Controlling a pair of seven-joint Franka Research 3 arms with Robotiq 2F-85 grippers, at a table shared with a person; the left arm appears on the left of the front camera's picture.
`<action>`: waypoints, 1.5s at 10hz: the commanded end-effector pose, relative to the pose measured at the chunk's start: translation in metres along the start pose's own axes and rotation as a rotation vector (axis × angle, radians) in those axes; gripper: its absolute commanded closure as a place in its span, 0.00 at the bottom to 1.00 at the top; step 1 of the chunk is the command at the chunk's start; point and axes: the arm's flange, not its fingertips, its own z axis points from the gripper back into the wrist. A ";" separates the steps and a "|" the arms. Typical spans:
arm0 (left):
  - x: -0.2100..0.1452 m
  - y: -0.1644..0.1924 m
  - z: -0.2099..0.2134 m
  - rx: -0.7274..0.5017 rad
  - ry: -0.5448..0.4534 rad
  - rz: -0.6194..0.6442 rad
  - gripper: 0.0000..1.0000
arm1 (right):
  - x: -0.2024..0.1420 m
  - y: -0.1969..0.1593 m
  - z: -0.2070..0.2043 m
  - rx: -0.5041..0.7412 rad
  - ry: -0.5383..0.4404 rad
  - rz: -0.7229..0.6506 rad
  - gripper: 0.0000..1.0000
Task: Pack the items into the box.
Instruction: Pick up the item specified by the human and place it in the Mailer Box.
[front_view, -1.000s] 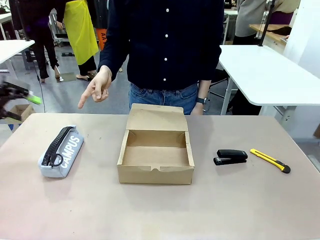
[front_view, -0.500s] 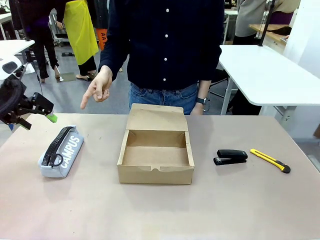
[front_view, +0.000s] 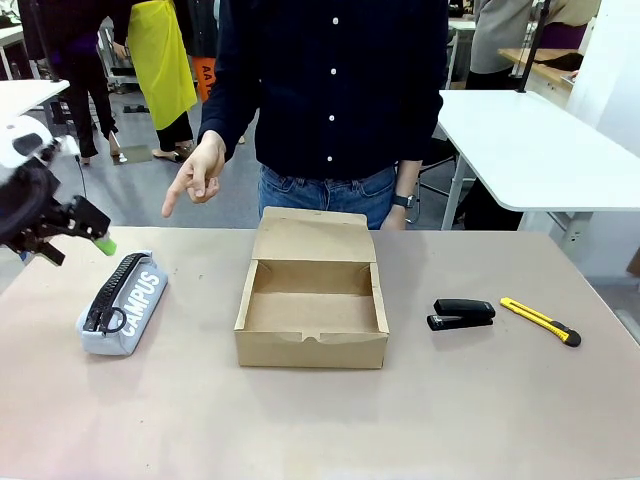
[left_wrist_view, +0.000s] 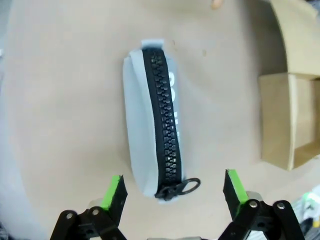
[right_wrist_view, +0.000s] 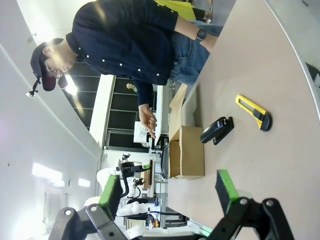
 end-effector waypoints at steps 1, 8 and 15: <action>0.012 -0.009 -0.032 0.111 0.056 -0.071 0.00 | 0.001 0.001 -0.002 0.018 -0.013 0.029 0.00; 0.032 -0.016 -0.115 0.286 0.234 -0.107 0.00 | 0.001 0.001 -0.002 0.018 -0.013 0.029 0.00; 0.034 -0.014 -0.119 0.290 0.200 -0.087 0.59 | 0.001 0.001 -0.002 0.018 -0.013 0.029 0.00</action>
